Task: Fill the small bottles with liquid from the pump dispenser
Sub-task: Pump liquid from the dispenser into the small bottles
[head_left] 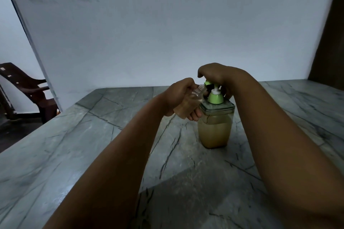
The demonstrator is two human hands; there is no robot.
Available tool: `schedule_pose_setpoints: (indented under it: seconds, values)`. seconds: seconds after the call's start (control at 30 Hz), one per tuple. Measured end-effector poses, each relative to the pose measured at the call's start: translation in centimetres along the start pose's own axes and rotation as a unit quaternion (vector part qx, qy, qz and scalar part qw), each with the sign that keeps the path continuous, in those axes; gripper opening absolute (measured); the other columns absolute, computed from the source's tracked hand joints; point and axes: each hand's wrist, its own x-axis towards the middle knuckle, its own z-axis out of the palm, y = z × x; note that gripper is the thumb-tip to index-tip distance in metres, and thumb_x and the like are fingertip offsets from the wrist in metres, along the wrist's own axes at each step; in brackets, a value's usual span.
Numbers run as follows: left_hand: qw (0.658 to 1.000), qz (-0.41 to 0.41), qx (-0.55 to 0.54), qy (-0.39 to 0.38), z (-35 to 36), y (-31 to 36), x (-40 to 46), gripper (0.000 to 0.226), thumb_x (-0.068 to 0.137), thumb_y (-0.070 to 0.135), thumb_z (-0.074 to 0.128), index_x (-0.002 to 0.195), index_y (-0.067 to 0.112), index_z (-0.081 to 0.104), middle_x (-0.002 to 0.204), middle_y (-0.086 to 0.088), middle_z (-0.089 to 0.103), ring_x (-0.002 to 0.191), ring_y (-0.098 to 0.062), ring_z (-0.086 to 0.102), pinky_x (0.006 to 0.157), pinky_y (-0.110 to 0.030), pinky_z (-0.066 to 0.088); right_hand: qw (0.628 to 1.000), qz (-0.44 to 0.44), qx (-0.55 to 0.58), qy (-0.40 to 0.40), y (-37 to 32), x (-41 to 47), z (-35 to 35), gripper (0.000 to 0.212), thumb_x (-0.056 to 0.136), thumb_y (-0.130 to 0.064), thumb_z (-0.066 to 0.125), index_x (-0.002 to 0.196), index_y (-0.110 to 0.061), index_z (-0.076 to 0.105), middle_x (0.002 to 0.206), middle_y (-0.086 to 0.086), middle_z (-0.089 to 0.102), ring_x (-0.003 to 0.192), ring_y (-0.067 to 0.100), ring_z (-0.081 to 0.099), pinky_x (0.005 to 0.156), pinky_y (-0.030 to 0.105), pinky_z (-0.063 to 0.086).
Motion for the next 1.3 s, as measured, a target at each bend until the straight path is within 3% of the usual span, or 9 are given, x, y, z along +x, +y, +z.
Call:
schedule_pose_setpoints:
  seconds: [0.13, 0.33, 0.5, 0.57, 0.7, 0.87, 0.97, 1.1, 1.3]
  values:
    - [1.0, -0.004, 0.001, 0.005, 0.0, 0.0, 0.0, 0.054, 0.093, 0.028, 0.019, 0.099, -0.01, 0.056, 0.063, -0.021, 0.066, 0.054, -0.031, 0.063, 0.057, -0.03, 0.05, 1.0, 0.004, -0.008, 0.029, -0.2, 0.5, 0.5, 0.033, 0.099, -0.01, 0.035, 0.066, -0.009, 0.04, 0.068, 0.007, 0.047, 0.057, 0.019, 0.044, 0.054, 0.023, 0.042]
    - [1.0, -0.007, -0.001, 0.007, -0.1, -0.2, 0.1, 0.06, 0.093, 0.027, 0.018, 0.115, -0.019, 0.05, 0.063, -0.021, 0.066, 0.054, -0.031, 0.063, 0.056, -0.031, 0.051, 1.0, -0.008, -0.012, 0.022, -0.2, 0.5, 0.8, 0.031, 0.099, -0.014, 0.035, 0.069, -0.009, 0.042, 0.069, 0.007, 0.047, 0.056, 0.017, 0.042, 0.052, 0.022, 0.038]
    - [1.0, -0.004, -0.003, 0.004, -0.2, 0.1, 0.0, 0.062, 0.094, 0.027, 0.016, 0.12, -0.02, 0.047, 0.062, -0.019, 0.067, 0.054, -0.029, 0.063, 0.055, -0.028, 0.05, 0.999, -0.011, 0.018, 0.03, -0.4, -0.6, -0.4, 0.038, 0.098, -0.004, 0.026, 0.116, 0.022, 0.047, 0.118, 0.039, 0.052, 0.06, 0.022, 0.033, 0.059, 0.036, 0.043]
    - [1.0, 0.0, -0.004, 0.005, -0.2, 0.2, -0.1, 0.063, 0.094, 0.027, 0.016, 0.121, -0.022, 0.045, 0.062, -0.019, 0.067, 0.054, -0.029, 0.063, 0.054, -0.027, 0.05, 0.999, -0.019, -0.018, 0.02, -0.2, -0.3, -0.5, 0.039, 0.098, -0.006, 0.027, 0.113, 0.019, 0.053, 0.109, 0.034, 0.06, 0.065, 0.029, 0.045, 0.056, 0.028, 0.04]
    - [1.0, -0.001, -0.011, 0.008, -0.1, 0.3, -0.1, 0.061, 0.094, 0.027, 0.017, 0.122, -0.02, 0.044, 0.061, -0.02, 0.066, 0.052, -0.029, 0.063, 0.053, -0.028, 0.051, 0.998, -0.016, -0.059, -0.011, 0.0, -0.6, -0.1, 0.026, 0.094, -0.009, 0.034, 0.084, 0.001, 0.055, 0.102, 0.031, 0.064, 0.066, 0.028, 0.048, 0.067, 0.033, 0.045]
    - [1.0, -0.001, -0.009, 0.009, -0.2, 0.1, 0.1, 0.064, 0.093, 0.028, 0.018, 0.121, -0.023, 0.045, 0.063, -0.022, 0.066, 0.055, -0.032, 0.063, 0.056, -0.03, 0.051, 0.998, -0.004, -0.064, 0.001, 0.0, -0.8, 0.3, 0.033, 0.092, -0.008, 0.035, 0.062, -0.004, 0.049, 0.058, 0.008, 0.055, 0.056, 0.024, 0.044, 0.062, 0.028, 0.042]
    - [1.0, -0.001, -0.005, 0.008, -0.1, 0.1, 0.0, 0.062, 0.094, 0.027, 0.017, 0.121, -0.021, 0.046, 0.062, -0.021, 0.066, 0.053, -0.03, 0.063, 0.053, -0.027, 0.051, 0.998, -0.008, -0.062, 0.004, 0.0, -0.7, 0.3, 0.033, 0.095, -0.009, 0.033, 0.064, -0.004, 0.046, 0.062, 0.01, 0.051, 0.057, 0.024, 0.043, 0.065, 0.032, 0.042]
    - [1.0, -0.002, -0.005, 0.007, -0.1, 0.1, -0.2, 0.061, 0.094, 0.028, 0.017, 0.123, -0.018, 0.045, 0.061, -0.019, 0.066, 0.053, -0.029, 0.063, 0.053, -0.027, 0.05, 1.0, -0.016, -0.007, 0.011, -0.3, -0.5, 0.0, 0.019, 0.099, -0.016, 0.031, 0.09, -0.006, 0.044, 0.088, 0.019, 0.05, 0.069, 0.029, 0.047, 0.077, 0.04, 0.042]
    - [1.0, 0.01, -0.011, 0.013, -0.2, -0.1, 0.1, 0.058, 0.093, 0.027, 0.02, 0.112, -0.019, 0.051, 0.065, -0.024, 0.065, 0.056, -0.034, 0.063, 0.057, -0.032, 0.051, 0.999, -0.008, -0.036, 0.011, -0.1, -0.7, 0.4, 0.035, 0.096, -0.014, 0.034, 0.065, -0.003, 0.047, 0.06, 0.008, 0.053, 0.065, 0.027, 0.046, 0.07, 0.035, 0.044]
